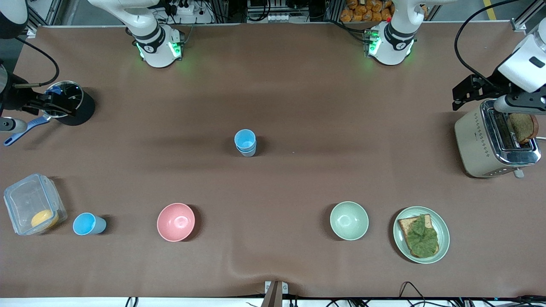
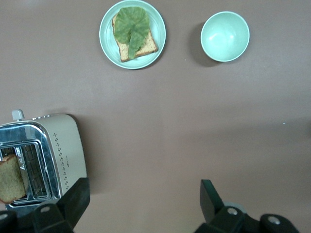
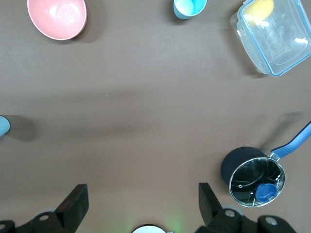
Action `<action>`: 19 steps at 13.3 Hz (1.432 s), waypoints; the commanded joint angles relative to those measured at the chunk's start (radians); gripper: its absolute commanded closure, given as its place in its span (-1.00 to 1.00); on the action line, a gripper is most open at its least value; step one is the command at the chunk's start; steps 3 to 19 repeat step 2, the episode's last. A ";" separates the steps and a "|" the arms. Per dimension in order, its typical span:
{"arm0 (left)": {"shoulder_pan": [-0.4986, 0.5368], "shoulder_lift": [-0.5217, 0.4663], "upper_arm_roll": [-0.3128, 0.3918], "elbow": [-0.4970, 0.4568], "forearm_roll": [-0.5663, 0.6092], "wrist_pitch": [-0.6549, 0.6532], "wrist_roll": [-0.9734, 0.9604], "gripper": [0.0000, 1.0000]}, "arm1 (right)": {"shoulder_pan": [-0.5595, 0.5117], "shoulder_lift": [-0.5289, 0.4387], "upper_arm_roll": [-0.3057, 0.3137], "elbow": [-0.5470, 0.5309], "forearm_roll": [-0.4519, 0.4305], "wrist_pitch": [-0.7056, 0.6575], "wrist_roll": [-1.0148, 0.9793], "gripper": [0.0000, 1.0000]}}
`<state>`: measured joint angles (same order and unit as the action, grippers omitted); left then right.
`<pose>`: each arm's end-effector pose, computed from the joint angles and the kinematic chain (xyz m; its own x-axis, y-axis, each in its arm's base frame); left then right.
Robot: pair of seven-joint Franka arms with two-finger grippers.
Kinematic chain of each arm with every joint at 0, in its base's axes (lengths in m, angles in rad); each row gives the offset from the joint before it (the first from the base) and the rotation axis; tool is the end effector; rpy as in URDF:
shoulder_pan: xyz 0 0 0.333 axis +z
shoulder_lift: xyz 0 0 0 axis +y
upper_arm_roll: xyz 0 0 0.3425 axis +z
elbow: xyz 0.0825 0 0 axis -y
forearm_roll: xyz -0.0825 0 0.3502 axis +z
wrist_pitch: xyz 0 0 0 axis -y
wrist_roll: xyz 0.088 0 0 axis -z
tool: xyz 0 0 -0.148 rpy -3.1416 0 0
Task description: Stack blue cups with both arms
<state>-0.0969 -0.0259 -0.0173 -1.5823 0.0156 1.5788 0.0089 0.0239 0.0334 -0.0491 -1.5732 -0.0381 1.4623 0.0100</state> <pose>0.5108 -0.0564 0.6191 0.9922 -0.1229 0.0222 -0.1225 -0.9923 -0.0162 0.5123 -0.0185 0.5835 0.9889 -0.0393 -0.1433 -0.0337 -0.9986 0.0411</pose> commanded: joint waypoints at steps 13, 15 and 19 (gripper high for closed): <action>0.005 0.049 0.007 0.085 -0.020 -0.071 0.000 -1.00 | -0.016 0.007 0.011 0.016 0.015 -0.016 0.011 -1.00; 0.005 0.049 0.007 0.085 -0.020 -0.071 0.000 -1.00 | -0.016 0.007 0.011 0.016 0.015 -0.016 0.011 -1.00; 0.005 0.049 0.007 0.085 -0.020 -0.071 0.000 -1.00 | -0.016 0.007 0.011 0.016 0.015 -0.016 0.011 -1.00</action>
